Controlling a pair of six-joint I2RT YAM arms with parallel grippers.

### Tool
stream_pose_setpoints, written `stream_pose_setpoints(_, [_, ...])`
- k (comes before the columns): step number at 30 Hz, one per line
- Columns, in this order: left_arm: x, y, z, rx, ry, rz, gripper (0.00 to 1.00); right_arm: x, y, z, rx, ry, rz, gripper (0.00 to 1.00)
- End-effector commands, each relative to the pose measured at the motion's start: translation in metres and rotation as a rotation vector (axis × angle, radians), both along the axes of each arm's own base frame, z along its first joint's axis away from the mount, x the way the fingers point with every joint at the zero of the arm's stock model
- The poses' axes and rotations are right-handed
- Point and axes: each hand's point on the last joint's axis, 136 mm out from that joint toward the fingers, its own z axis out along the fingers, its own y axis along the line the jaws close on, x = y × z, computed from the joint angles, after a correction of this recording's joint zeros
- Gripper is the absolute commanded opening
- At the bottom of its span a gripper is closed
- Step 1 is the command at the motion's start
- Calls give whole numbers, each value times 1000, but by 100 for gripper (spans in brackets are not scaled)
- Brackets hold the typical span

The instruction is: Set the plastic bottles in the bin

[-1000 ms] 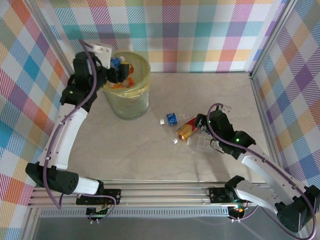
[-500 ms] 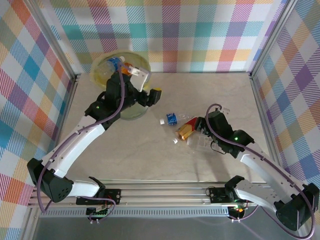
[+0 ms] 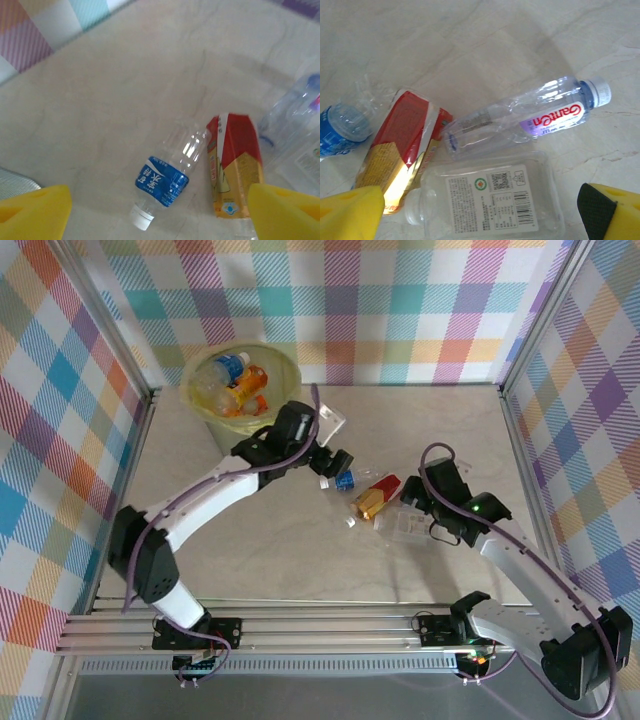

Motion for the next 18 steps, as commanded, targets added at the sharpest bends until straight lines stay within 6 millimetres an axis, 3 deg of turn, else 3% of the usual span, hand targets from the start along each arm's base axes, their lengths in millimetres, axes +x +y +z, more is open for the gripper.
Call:
stream_pose_setpoints(1, [-3,-19,-20,102,19,-70,91,-2,-4,2,30,27,-9,100])
stream_pose_setpoints(8, [5,-33,-79,293,103,-161,91,-2,-18,-8,86,76,-35,100])
stream_pose_setpoints(18, [22,-47,-120,389,171,-198,83,2,-15,-14,127,96,-8,100])
